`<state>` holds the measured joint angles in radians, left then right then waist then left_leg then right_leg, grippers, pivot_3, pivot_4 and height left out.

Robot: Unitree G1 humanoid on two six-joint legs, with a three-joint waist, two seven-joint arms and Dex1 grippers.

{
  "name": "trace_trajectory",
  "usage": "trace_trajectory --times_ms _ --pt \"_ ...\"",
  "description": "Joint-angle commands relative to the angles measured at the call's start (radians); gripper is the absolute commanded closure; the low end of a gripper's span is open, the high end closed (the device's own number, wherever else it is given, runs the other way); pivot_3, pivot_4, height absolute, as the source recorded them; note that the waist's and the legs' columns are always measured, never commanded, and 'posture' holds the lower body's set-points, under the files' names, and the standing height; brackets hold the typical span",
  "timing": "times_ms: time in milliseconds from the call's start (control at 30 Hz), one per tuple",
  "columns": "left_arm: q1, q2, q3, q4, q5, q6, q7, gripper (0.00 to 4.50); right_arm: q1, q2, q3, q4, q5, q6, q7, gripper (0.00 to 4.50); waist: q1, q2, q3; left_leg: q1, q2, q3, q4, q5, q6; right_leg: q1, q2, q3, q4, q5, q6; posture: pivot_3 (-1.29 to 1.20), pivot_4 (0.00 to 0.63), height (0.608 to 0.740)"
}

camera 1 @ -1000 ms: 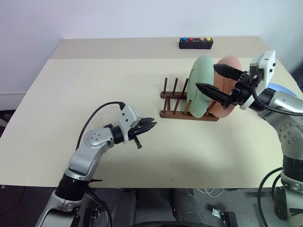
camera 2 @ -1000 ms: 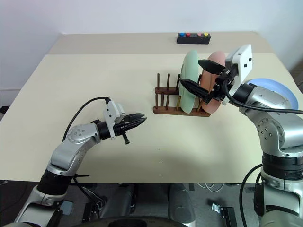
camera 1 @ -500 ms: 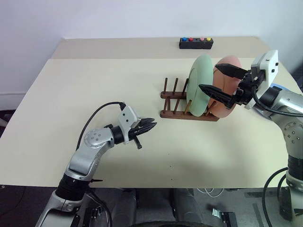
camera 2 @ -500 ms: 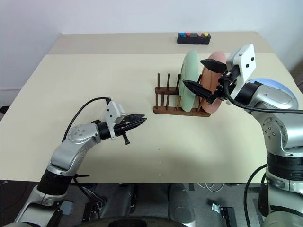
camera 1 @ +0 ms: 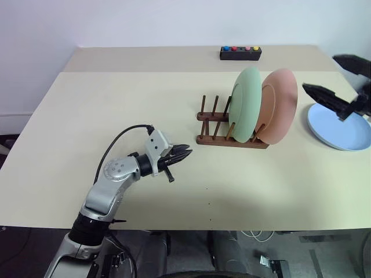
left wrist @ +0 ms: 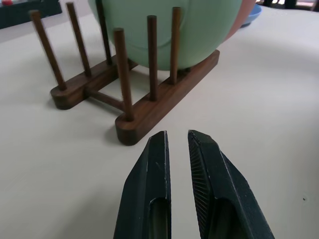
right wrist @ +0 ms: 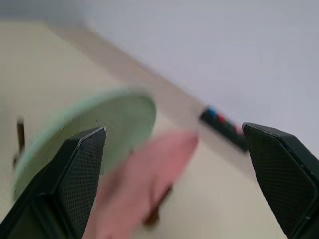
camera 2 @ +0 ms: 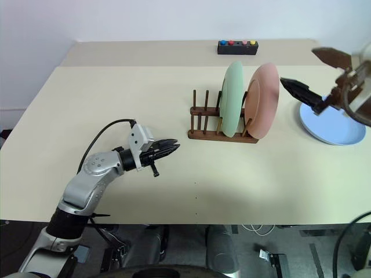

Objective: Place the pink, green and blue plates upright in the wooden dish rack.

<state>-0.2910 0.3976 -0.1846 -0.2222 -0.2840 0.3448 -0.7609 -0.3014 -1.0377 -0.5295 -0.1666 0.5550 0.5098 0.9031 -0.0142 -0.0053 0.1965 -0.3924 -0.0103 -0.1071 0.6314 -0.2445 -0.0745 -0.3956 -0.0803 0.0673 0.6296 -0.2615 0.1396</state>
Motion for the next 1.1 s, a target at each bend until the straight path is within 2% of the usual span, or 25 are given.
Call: trace_trajectory --times_ms 33,167,267,400,733,833,1067,1100 --pt "-0.021 -0.006 -0.004 -0.007 -0.005 -0.012 -0.011 3.9 0.092 -0.074 -0.066 0.093 -0.093 -0.06 0.057 0.04 0.001 0.0 0.0 0.0 0.0 0.0 0.0 0.0 0.0 0.0 0.0 0.0 0.0 0.0 0.0 0.0 0.15 0.734" --pt "-0.034 -0.013 -0.006 0.002 -0.008 -0.016 -0.023 3.9 0.15 -0.099 0.009 0.225 -0.205 -0.149 0.053 0.04 -0.005 0.0 0.0 0.0 0.0 0.001 0.001 0.0 0.0 0.0 0.0 0.0 0.0 0.0 0.0 0.0 0.15 0.734" --pt "-0.04 -0.016 -0.006 0.005 -0.01 -0.012 -0.031 3.9 0.115 -0.074 0.093 0.326 -0.267 -0.194 0.028 0.04 -0.011 0.0 0.0 0.001 0.0 0.002 0.0 0.0 0.0 0.0 0.0 0.001 0.0 -0.001 -0.002 0.0 0.15 0.734" --pt "-0.031 -0.011 -0.002 -0.008 -0.007 -0.01 -0.033 3.9 -0.013 -0.03 0.255 0.547 -0.395 -0.247 -0.05 0.04 -0.018 0.0 0.0 0.001 0.0 0.002 0.001 0.0 0.0 0.0 0.0 0.001 0.0 0.0 0.0 0.0 0.15 0.734" --pt "-0.011 -0.002 0.004 -0.038 -0.011 0.002 -0.024 3.9 -0.24 0.022 0.413 0.951 -0.533 -0.355 -0.124 0.04 -0.028 0.001 0.0 0.001 0.0 0.001 0.0 0.0 0.0 0.0 0.0 0.001 0.0 0.0 0.0 0.0 0.15 0.734" --pt "-0.008 0.004 0.008 -0.044 -0.011 0.004 -0.021 3.9 -0.259 0.03 0.42 0.971 -0.534 -0.348 -0.113 0.91 -0.028 0.001 0.0 0.001 0.0 0.001 0.0 0.0 0.0 0.0 0.0 0.001 0.0 0.0 0.0 0.0 0.15 0.734" --pt "-0.007 0.009 0.005 -0.048 -0.011 0.01 -0.021 3.9 -0.242 0.044 0.419 0.956 -0.535 -0.353 -0.117 4.47 -0.028 0.001 0.0 0.001 0.0 0.001 0.0 0.0 0.0 0.0 0.0 0.001 0.0 0.0 0.001 0.0 0.15 0.734" --pt "-0.008 0.009 0.005 -0.048 -0.01 0.011 -0.021 3.9 -0.239 0.045 0.418 0.954 -0.536 -0.353 -0.122 4.47 -0.027 0.001 0.0 0.001 0.0 0.001 0.0 0.0 0.0 0.001 0.0 0.001 0.0 0.0 0.001 0.0 0.15 0.734"
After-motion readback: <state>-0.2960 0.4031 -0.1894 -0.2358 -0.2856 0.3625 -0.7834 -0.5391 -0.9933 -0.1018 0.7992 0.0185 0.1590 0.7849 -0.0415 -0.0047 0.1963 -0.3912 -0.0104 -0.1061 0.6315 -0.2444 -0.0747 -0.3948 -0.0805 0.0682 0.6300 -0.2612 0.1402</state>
